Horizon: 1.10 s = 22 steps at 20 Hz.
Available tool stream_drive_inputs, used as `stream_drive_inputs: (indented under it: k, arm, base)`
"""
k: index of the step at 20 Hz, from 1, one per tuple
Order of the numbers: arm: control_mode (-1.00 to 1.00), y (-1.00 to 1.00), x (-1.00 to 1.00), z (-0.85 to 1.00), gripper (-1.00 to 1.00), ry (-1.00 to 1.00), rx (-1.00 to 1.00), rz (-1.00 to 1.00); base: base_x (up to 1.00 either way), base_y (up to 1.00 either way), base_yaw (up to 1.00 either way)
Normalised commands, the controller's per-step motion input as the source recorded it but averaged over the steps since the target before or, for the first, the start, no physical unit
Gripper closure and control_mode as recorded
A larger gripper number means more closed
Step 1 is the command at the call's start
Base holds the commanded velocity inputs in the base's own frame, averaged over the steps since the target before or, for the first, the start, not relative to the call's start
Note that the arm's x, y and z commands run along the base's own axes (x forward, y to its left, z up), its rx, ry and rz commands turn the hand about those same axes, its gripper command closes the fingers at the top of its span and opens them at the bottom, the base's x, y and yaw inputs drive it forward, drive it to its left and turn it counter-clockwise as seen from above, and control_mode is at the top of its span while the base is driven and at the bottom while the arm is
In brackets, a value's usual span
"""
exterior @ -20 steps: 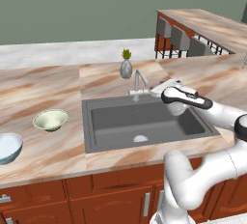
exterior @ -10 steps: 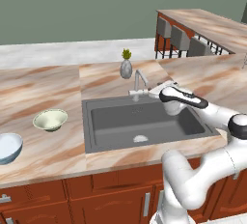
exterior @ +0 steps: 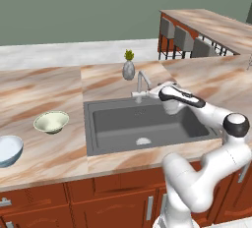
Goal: Rinse each bowl for a few seconds and place them down in the sink or on the counter.
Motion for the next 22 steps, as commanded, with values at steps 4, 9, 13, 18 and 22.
stream_drive_inputs:
  k: [4, 9, 13, 18, 22]
  arm:
    - [-1.0, 0.0, 0.39, -0.1, -1.0, 0.0, 0.0, 0.0]
    - [-1.0, 0.0, 0.37, -0.15, -1.0, 0.0, 0.0, 0.0]
    - [-1.0, -0.01, 0.38, -0.2, -1.0, 0.03, 0.01, 0.0]
    - [-1.0, -0.02, 0.38, -0.21, -1.0, 0.03, 0.02, 0.0]
    - [-1.0, -0.03, 0.41, -0.2, -1.0, 0.04, 0.03, 0.0]
  base:
    - [0.0, 0.0, 0.0]
    - [0.0, 0.0, 0.0]
    - [0.0, 0.0, 0.0]
    - [0.0, 0.0, 0.0]
    - [0.0, 0.0, 0.0]
